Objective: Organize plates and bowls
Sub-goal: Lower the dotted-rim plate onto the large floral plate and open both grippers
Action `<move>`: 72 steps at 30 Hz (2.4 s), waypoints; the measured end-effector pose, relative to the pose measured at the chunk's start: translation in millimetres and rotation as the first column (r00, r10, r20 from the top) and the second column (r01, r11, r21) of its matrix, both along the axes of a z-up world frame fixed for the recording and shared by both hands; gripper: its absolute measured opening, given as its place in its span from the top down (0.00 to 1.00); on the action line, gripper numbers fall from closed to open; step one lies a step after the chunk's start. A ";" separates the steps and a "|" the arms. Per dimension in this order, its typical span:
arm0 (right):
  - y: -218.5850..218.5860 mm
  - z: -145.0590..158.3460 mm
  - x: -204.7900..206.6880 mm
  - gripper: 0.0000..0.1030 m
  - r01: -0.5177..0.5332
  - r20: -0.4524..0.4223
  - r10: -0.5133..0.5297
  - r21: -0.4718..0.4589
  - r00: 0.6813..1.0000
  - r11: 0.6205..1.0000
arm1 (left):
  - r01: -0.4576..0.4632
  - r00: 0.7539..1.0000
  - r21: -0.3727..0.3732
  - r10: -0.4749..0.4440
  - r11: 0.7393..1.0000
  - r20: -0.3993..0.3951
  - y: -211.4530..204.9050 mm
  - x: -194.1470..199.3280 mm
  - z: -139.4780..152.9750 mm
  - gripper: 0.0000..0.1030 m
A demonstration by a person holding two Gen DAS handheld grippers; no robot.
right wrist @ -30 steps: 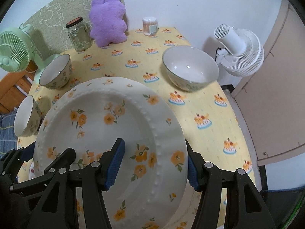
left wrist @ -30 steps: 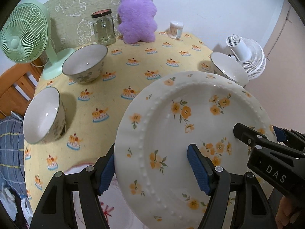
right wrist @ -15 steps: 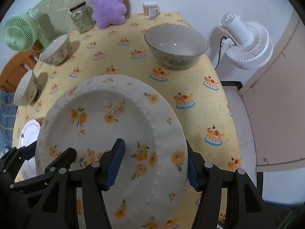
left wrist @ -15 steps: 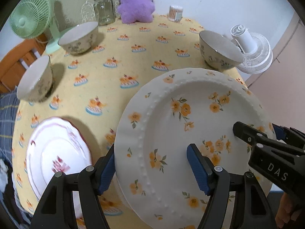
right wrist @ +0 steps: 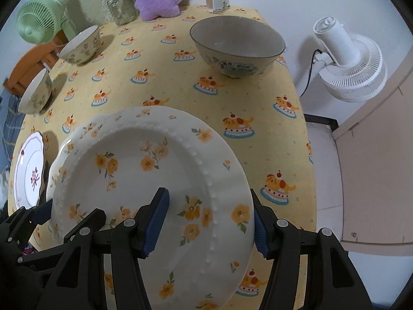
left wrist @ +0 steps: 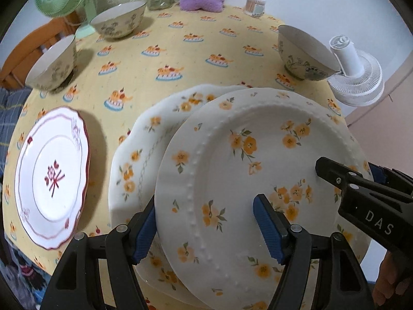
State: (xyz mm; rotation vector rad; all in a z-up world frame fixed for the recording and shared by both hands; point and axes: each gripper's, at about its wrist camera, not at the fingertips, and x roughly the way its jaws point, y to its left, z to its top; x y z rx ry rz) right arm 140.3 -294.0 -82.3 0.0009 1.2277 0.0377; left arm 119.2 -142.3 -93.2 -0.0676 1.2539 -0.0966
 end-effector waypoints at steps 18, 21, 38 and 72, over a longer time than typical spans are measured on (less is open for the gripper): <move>11.6 -11.1 3.8 0.45 -0.047 -0.015 0.047 -0.017 0.999 0.999 | -0.073 0.997 0.070 0.075 0.995 -0.034 -5.2 12.6 -0.3 0.27; 11.9 -11.6 3.5 0.45 -0.044 -0.016 0.044 -0.012 0.999 0.999 | -0.084 0.996 0.092 0.087 0.992 -0.035 -5.9 12.9 0.2 0.27; 3.7 6.3 -12.9 0.68 0.025 -0.013 -0.025 -0.037 1.000 0.999 | -0.006 0.999 0.178 0.013 0.984 -0.040 -8.1 14.3 6.7 0.28; 20.2 -7.2 -8.8 0.59 0.111 -0.071 -0.110 0.014 0.991 0.994 | 0.056 0.996 0.152 -0.045 0.987 -0.074 14.0 15.0 11.7 0.19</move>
